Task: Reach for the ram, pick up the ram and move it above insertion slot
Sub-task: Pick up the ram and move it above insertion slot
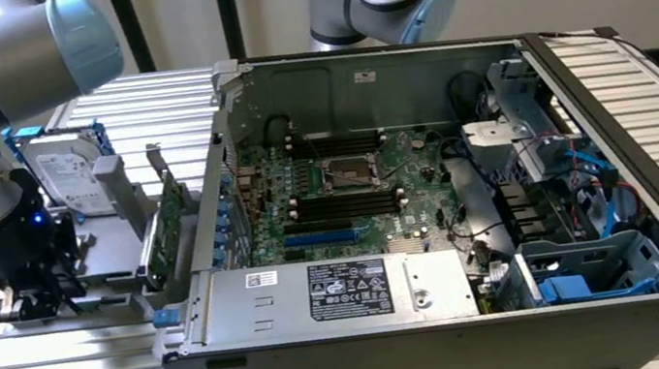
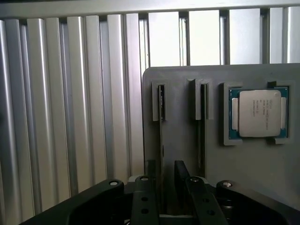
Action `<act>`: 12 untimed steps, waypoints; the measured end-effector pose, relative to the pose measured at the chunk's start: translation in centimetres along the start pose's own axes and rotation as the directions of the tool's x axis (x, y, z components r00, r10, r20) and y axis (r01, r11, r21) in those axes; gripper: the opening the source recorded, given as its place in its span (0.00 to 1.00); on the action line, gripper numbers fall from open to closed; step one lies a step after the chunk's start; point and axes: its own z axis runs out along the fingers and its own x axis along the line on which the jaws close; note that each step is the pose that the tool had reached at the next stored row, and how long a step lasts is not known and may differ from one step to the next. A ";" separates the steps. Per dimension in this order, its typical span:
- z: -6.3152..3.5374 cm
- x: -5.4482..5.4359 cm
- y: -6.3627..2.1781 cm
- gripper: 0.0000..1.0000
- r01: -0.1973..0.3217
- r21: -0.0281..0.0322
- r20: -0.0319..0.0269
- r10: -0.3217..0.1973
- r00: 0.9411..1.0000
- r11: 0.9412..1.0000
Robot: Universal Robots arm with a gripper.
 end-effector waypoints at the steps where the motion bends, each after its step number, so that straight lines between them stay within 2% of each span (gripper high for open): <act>1: 0.07 0.0 0.00 0.31 0.000 0.000 0.000 0.000 1.000 1.000; 6: 0.27 -0.1 0.01 0.31 0.004 0.000 0.000 -0.004 1.000 1.000; 8: 0.31 -0.1 0.01 0.22 0.006 0.000 0.000 -0.006 1.000 1.000; 9: 0.32 -0.1 0.01 0.22 0.006 0.000 0.000 -0.006 1.000 1.000; 10: 0.33 -0.1 0.01 0.16 0.006 0.000 0.000 -0.006 1.000 1.000; 12: 0.34 -0.1 0.01 0.13 0.006 0.000 0.000 -0.006 1.000 1.000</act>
